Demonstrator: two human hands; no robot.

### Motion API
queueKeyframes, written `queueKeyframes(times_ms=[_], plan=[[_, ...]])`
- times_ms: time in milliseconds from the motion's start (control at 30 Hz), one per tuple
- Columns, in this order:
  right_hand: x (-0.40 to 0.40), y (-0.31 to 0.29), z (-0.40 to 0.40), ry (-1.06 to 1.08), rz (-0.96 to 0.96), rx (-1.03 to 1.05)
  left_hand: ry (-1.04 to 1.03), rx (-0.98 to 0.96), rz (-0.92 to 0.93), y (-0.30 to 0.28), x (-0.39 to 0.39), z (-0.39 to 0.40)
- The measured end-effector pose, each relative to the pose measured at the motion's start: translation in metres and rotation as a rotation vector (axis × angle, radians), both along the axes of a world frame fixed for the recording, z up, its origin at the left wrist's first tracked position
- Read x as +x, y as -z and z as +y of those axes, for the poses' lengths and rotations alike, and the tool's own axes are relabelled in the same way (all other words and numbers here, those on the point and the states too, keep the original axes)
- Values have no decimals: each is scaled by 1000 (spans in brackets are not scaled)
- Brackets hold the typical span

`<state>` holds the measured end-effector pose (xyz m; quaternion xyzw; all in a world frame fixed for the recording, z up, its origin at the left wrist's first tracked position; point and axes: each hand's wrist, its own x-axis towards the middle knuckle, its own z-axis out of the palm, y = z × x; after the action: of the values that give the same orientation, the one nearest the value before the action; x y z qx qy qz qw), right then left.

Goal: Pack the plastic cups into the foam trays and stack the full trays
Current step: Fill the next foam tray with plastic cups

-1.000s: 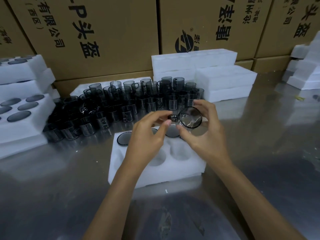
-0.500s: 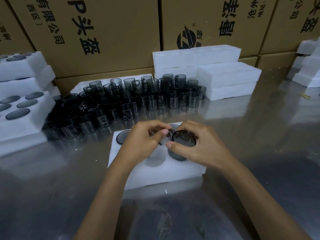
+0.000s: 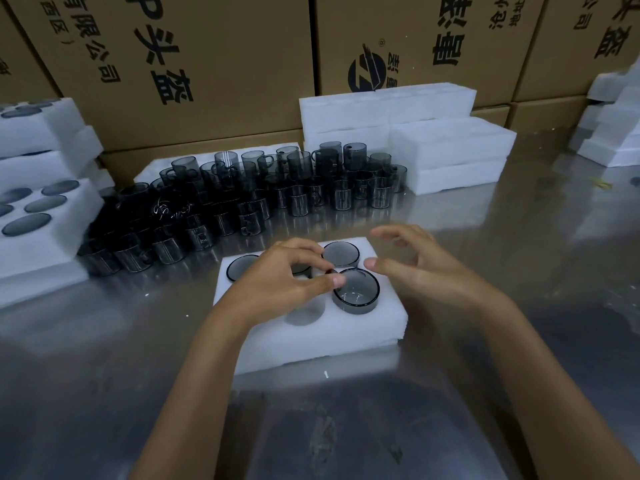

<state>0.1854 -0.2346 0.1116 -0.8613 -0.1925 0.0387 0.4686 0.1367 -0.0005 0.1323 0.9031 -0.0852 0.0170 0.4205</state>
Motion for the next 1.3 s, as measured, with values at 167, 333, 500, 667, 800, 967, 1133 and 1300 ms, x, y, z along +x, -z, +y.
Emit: queueKeyframes(times_ms=[167, 333, 500, 667, 800, 967, 1133, 1300], plan=[[0, 6, -7, -162, 257, 74, 5, 35, -3, 3, 2, 3], [0, 9, -3, -205, 352, 205, 0, 112, 0, 9, 4, 1], [2, 16, 5, -101, 305, 214, -32, 131, -47, 11, 4, -4], [3, 20, 16, 25, 278, 293, -71, 140, -113, 11, 3, -9], [9, 8, 33, 217, -8, 276, -74, 83, -94, 12, 5, -9], [46, -30, 99, 31, -214, 44, -256, -511, -155, 1, 10, 9], [94, -35, 181, -214, -48, -274, -661, -801, -281, 4, 13, 31], [117, -10, 211, -175, -11, -401, -828, -923, -330, 6, 16, 49]])
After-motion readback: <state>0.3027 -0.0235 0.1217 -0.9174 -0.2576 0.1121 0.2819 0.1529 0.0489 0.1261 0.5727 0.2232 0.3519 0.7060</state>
